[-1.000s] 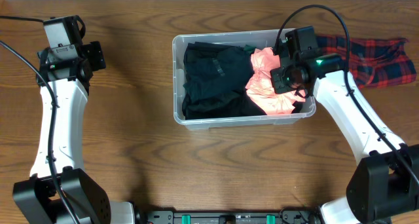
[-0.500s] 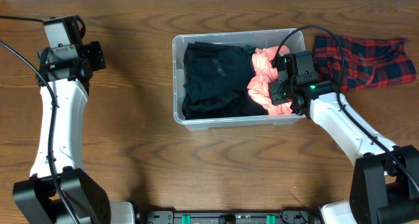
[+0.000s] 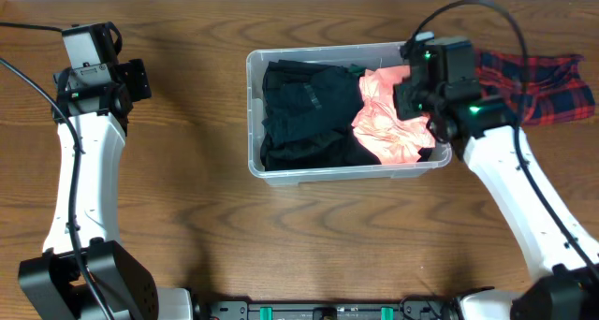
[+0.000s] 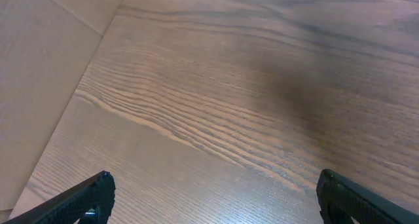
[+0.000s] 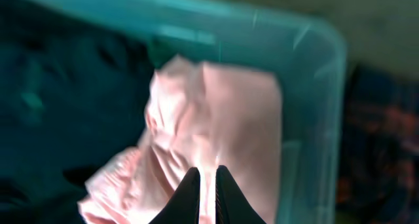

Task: Pack container
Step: 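Press the pink shirt down into the bin with the right gripper, then move the right gripper right toward the red plaid shirt, then grasp the red plaid shirt's edge with the right gripper, then lift the plaid shirt and carry it left over the bin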

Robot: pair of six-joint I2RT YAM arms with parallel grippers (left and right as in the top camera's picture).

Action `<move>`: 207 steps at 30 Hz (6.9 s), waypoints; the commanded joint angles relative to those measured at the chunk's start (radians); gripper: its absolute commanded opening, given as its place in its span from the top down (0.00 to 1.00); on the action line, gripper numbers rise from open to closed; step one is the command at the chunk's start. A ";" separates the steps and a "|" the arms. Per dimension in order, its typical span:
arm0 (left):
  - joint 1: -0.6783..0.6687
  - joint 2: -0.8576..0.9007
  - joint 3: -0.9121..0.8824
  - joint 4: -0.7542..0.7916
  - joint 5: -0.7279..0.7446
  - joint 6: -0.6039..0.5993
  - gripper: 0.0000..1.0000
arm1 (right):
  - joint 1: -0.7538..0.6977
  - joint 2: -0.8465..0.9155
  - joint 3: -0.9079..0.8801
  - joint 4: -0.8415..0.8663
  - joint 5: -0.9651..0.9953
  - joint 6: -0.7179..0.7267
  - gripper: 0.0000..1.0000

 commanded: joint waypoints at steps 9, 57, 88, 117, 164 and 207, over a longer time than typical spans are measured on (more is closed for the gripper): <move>0.002 0.004 0.001 -0.003 -0.012 -0.010 0.02 | 0.017 0.160 -0.003 0.098 -0.140 -0.003 0.91; 0.002 0.004 0.001 -0.003 -0.012 -0.010 0.02 | -0.654 -0.059 0.037 -0.106 0.027 0.212 0.68; 0.002 0.004 0.001 -0.003 -0.012 -0.010 0.02 | -0.906 0.238 0.038 0.298 -0.142 0.473 0.10; 0.002 0.004 0.001 -0.003 -0.012 -0.010 0.02 | -0.857 0.682 0.098 0.614 -0.159 0.583 0.01; 0.002 0.004 0.001 -0.003 -0.012 -0.010 0.02 | -0.848 0.133 0.098 0.212 -0.190 0.382 0.99; 0.002 0.004 0.001 -0.003 -0.012 -0.010 0.02 | 0.217 -0.163 0.098 0.580 0.202 0.943 0.99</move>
